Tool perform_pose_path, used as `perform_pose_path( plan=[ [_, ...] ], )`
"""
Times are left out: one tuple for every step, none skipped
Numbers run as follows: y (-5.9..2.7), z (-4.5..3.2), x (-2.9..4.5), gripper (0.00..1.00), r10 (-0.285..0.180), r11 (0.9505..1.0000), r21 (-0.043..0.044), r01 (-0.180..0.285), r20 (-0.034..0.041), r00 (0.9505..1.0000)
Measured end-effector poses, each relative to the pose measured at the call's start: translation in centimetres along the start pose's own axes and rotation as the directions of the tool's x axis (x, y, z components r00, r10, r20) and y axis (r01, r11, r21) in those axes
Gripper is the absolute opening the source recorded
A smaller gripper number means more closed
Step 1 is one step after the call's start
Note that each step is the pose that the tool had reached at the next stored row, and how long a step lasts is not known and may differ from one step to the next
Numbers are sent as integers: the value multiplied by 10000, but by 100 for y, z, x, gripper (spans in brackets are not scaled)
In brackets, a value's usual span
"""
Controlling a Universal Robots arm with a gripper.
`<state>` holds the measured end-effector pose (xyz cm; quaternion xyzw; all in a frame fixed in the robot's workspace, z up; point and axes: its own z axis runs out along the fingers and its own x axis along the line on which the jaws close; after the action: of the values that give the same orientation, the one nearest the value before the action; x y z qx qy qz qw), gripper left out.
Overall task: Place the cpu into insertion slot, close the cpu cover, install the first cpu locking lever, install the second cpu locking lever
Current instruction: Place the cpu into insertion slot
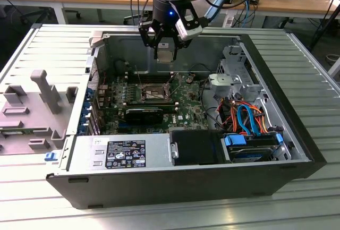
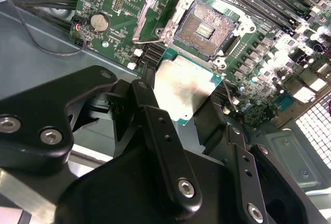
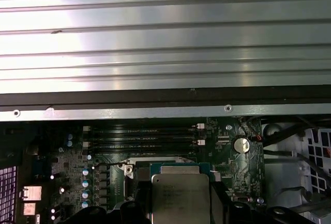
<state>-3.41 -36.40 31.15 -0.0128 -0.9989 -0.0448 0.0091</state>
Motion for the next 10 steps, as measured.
perform_pose_path(
  plan=[
    [0, 1, 0, 54, 0, 10000, 0, 0, 0, 10000],
    [0, 2, 0, 54, 0, 10000, 0, 0, 0, 10000],
    [0, 3, 0, 54, 0, 10000, 0, 0, 0, 10000],
    [0, 5, 0, 54, 0, 10000, 0, 0, 0, 10000],
    [-1, 7, 0, 54, 0, 10000, 0, 0, 0, 10000],
    [-1, 13, 0, 54, 0, 10000, 0, 0, 0, 10000],
    [-2, 20, 0, 54, 0, 10000, 0, 0, 0, 10000],
    [-2, 21, 0, 54, 0, 10000, 0, 0, 0, 10000],
    [-2, 22, 0, 54, 0, 10000, 0, 0, 0, 10000],
    [-2, 24, 0, 54, 0, 10000, 0, 0, 0, 10000]
  ],
)
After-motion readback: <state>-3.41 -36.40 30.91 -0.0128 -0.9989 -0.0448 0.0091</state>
